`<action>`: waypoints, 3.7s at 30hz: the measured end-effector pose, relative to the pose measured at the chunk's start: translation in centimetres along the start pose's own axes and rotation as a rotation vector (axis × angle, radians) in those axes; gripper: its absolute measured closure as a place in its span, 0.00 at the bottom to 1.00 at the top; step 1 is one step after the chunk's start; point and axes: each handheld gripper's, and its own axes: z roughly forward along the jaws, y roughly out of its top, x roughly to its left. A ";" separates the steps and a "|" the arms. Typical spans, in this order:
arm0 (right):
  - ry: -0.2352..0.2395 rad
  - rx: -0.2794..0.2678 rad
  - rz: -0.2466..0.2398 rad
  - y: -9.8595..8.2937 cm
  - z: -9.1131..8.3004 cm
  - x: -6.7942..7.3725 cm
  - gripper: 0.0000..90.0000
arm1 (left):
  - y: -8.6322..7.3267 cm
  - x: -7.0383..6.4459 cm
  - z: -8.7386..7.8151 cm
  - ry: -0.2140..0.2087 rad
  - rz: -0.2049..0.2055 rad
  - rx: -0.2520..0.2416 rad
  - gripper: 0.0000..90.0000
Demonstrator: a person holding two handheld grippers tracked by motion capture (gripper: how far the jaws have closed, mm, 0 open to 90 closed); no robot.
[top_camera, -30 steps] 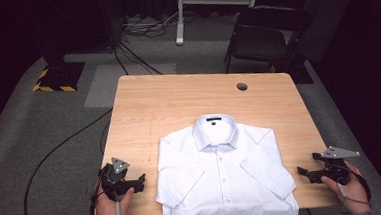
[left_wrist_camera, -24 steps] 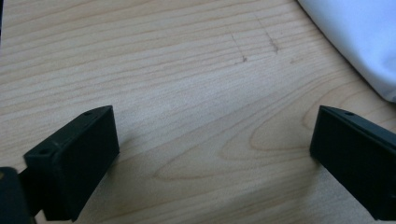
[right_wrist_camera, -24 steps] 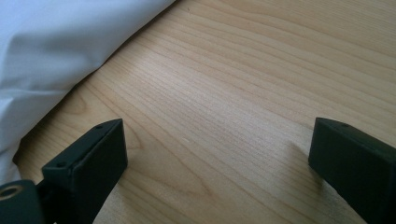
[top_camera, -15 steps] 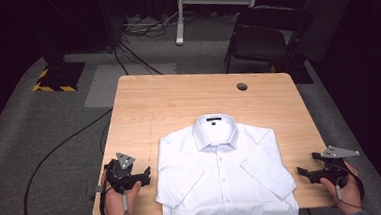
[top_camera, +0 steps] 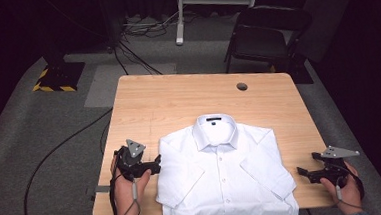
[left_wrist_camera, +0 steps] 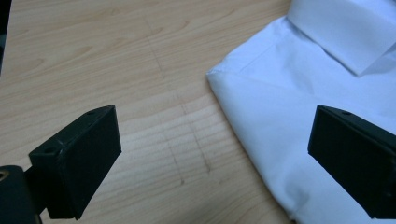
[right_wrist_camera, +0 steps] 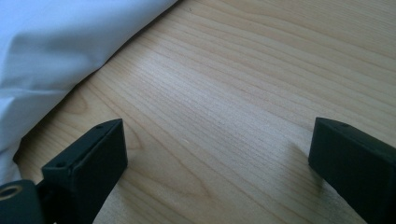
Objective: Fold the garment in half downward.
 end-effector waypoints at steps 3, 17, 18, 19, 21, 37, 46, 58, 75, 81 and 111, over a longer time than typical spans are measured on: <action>0.000 0.000 0.000 0.0 0.0 0.0 0.05 | 0.6 -0.2 0.4 -0.003 0.004 -0.017 0.03; 0.000 0.000 0.000 0.0 0.0 0.0 0.05 | 2.1 -0.9 3.4 0.007 0.047 0.005 0.06; 0.000 0.000 0.000 0.0 0.0 0.0 0.05 | 2.2 -0.8 3.7 -0.005 0.038 0.002 0.07; 0.000 0.000 0.000 0.0 0.0 0.0 0.05 | 2.3 -0.8 3.9 -0.012 0.033 0.002 0.08; 0.000 0.000 0.000 0.0 0.0 0.0 0.05 | 2.3 -0.8 4.3 -0.017 0.031 0.005 0.09; 0.000 0.000 0.000 0.0 0.0 0.0 0.05 | 2.0 -0.5 7.7 -0.058 0.019 0.142 0.20; 0.000 0.000 0.000 0.0 0.0 0.0 0.05 | 2.3 -0.9 9.2 -0.055 0.034 0.189 0.23; 0.000 0.000 0.000 0.0 0.0 0.0 0.05 | 2.3 -1.3 9.9 -0.130 0.098 0.107 0.41; -0.012 0.000 0.013 0.0 -0.1 0.2 0.06 | 2.2 -2.7 9.6 -0.212 0.156 0.092 0.90; -0.007 -0.006 0.011 0.1 -0.3 0.5 0.19 | 2.2 -3.5 9.3 -0.229 0.185 0.110 0.90; -0.003 -0.059 -0.080 8.3 0.0 1.8 0.22 | 1.2 -4.6 8.8 -0.255 0.195 0.065 0.89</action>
